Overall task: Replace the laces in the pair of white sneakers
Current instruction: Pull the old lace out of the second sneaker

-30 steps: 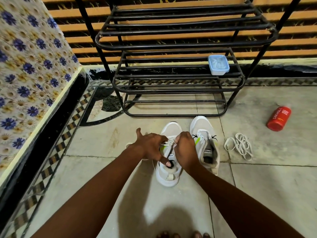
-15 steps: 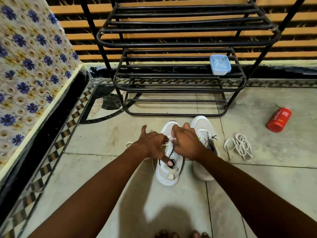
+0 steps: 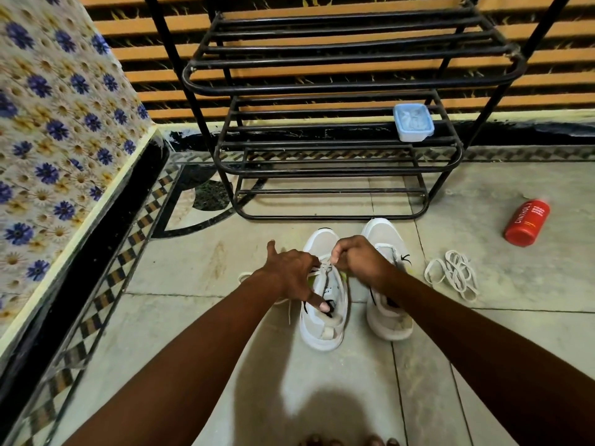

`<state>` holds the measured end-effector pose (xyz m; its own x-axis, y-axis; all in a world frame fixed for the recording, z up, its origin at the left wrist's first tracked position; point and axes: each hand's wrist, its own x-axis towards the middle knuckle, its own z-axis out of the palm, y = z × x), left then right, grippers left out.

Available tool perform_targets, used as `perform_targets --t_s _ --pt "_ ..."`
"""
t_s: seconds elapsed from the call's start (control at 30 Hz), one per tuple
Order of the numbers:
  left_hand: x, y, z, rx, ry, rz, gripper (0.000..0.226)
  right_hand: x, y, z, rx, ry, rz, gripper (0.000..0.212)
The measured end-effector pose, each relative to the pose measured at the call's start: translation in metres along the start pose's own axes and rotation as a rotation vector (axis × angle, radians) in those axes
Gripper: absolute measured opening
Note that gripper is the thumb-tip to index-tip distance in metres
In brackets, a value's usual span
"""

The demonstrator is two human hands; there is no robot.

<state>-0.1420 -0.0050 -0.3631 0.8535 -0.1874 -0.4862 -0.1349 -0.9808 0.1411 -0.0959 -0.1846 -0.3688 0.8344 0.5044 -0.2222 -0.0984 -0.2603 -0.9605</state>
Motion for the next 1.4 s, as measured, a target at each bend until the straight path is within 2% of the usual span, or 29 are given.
perform_targets --t_s 0.03,0.07,0.17,0.2,0.27,0.33,0.47,0.5,0.53,0.57,0.6,0.67,0.7,0.73,0.8,0.83,0.9,0.97,1.03,1.1,1.17,1.23,1.3,1.4 --pt "0.000 0.001 0.000 0.003 0.001 0.001 0.104 -0.001 0.000 0.000 -0.024 -0.009 0.024 0.028" --pt "0.001 0.002 0.001 -0.001 0.005 -0.001 0.104 0.000 0.002 0.001 -0.199 0.008 0.043 0.025" --pt "0.003 0.002 0.004 -0.019 0.003 -0.012 0.106 -0.001 -0.001 0.007 -0.932 -0.043 -0.003 0.021" --pt "0.003 0.002 0.006 -0.013 0.006 -0.012 0.107 -0.002 -0.005 0.011 -1.023 -0.071 -0.022 0.020" --pt "0.001 0.002 0.010 0.009 0.026 -0.007 0.107 -0.002 -0.012 0.013 -1.033 -0.095 -0.038 0.014" --pt "-0.001 0.003 0.014 0.021 0.060 -0.006 0.106 -0.001 -0.011 0.008 -0.828 -0.047 -0.008 0.008" --pt "-0.002 0.004 0.014 0.040 0.068 -0.018 0.107 -0.011 -0.016 0.007 0.043 0.129 0.161 0.018" --pt "-0.001 0.004 0.014 0.051 0.065 -0.018 0.106 -0.013 -0.019 0.009 0.206 0.144 0.240 0.019" --pt "0.000 0.004 0.012 0.058 0.058 -0.019 0.105 -0.013 -0.020 0.010 0.264 0.152 0.282 0.017" --pt "0.001 0.005 0.012 0.062 0.053 -0.020 0.103 -0.014 -0.020 0.009 0.151 0.140 0.276 0.017" --pt "0.002 0.005 0.012 0.066 0.054 -0.019 0.102 -0.013 -0.019 0.007 -0.117 0.101 0.228 0.019" --pt "0.003 0.005 0.013 0.060 0.057 -0.020 0.105 -0.014 -0.016 0.002 -0.802 0.018 0.072 0.018" --pt "0.003 0.005 0.013 0.055 0.054 -0.021 0.108 -0.016 -0.018 0.001 -1.002 -0.003 -0.013 0.017" --pt "0.003 0.005 0.013 0.055 0.057 -0.020 0.109 -0.017 -0.020 -0.002 -1.050 -0.010 -0.100 0.017" --pt "0.004 0.005 0.013 0.058 0.058 -0.019 0.108 -0.020 -0.024 -0.003 -0.911 -0.004 -0.228 0.014" --pt "0.005 0.005 0.013 0.063 0.057 -0.018 0.107 -0.023 -0.026 -0.004 -0.737 0.046 -0.227 0.012" --pt "0.007 0.004 0.013 0.084 0.057 -0.011 0.106 -0.028 -0.024 -0.009 -0.188 0.179 -0.120 0.017" --pt "0.008 0.004 0.013 0.092 0.056 -0.004 0.108 -0.035 -0.023 -0.010 0.216 0.241 0.031 0.023" --pt "0.009 0.004 0.015 0.085 0.068 -0.002 0.110 -0.039 -0.023 -0.006 0.342 0.214 0.129 0.020" --pt "0.008 0.003 0.015 0.075 0.058 -0.007 0.112 -0.041 -0.024 -0.002 0.359 0.180 0.101 0.018" --pt "0.008 0.003 0.015 0.068 0.055 -0.008 0.113 -0.041 -0.019 -0.002 0.222 0.165 0.009 0.019" --pt "0.007 0.004 0.014 0.069 0.054 -0.013 0.112 -0.037 -0.010 -0.004 -0.216 0.137 -0.120 0.019" --pt "0.006 0.005 0.013 0.067 0.050 -0.021 0.107 -0.034 -0.005 0.000 -0.659 0.029 -0.179 0.015" --pt "0.007 0.005 0.014 0.067 0.068 -0.013 0.106 -0.030 -0.002 0.005 -0.885 -0.029 -0.211 0.023"
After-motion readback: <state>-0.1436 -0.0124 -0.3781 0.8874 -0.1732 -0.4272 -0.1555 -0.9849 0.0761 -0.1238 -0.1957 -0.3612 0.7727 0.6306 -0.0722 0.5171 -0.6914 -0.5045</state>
